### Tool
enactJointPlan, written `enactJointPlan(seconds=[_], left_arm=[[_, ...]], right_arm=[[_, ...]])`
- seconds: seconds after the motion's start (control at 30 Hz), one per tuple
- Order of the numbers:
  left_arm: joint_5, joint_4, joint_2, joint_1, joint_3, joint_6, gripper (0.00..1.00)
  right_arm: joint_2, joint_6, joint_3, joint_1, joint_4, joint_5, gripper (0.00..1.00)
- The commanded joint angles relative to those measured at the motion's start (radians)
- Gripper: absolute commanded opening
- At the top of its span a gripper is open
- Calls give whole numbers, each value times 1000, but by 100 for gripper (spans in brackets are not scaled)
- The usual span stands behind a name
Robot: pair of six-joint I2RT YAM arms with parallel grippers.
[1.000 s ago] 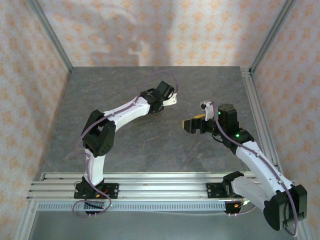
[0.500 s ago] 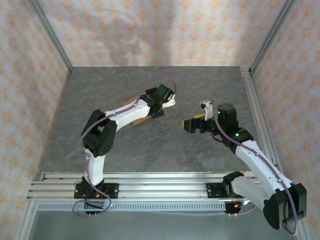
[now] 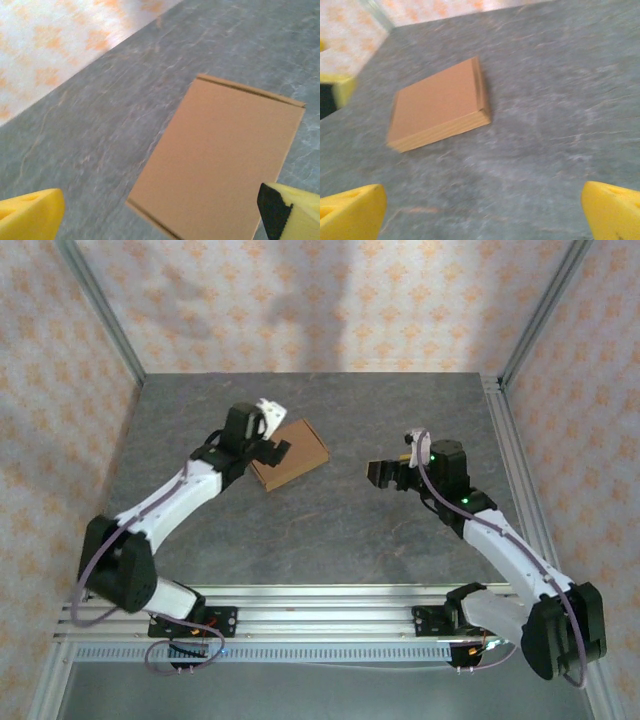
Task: Fold the paper box
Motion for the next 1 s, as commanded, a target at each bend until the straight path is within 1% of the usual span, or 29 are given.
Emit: enactJointPlan(seconds=[0.0,0.1,0.17,0.2,0.27,0.33,0.4,0.47,0.53,0.6,0.7,0.77,0.83,0.87,0.97], left_arm=[[-10,124,-117,48,-155,-181,100],[-52,217,-250,108,-319,-235,100],[-66,271,-316,156,-417,-254,100],[-63,287,-332,178,-449,-260,100],[-61,327,-344,220,-509,-264,100],[-63,404,-337,246,-562,-267,100],[-67,461,-316,264,-596,-265,100],[-71,490,-297,267,-614,-258,100],[-65,568,-276,269,-650,-258,100],[-53,640,-236,276,-673,-255,100],[-36,701,-172,284,-664,-236,100],[-4,780,-125,302,-661,-236,100],[54,763,-65,328,-609,-261,100],[78,795,-35,331,-602,-266,100],[82,850,76,331,-583,-261,100]], right_arm=[[23,-22,-17,-56,147,199,100],[63,-35,-58,-137,244,308,100],[102,-44,-101,-176,344,421,99],[129,-51,-125,-185,397,465,100],[189,-79,-162,-212,503,504,99],[245,-127,-173,-218,549,557,99],[279,-135,-180,-224,555,622,99],[305,-114,-204,-245,578,601,100],[358,-99,-250,-261,691,587,100],[413,-86,-292,-278,824,538,100],[477,-89,-301,-283,895,514,100],[473,-97,-307,-284,897,491,100],[478,-101,-307,-286,905,478,100],[476,-101,-302,-286,894,477,100],[477,-100,-302,-286,894,476,99]])
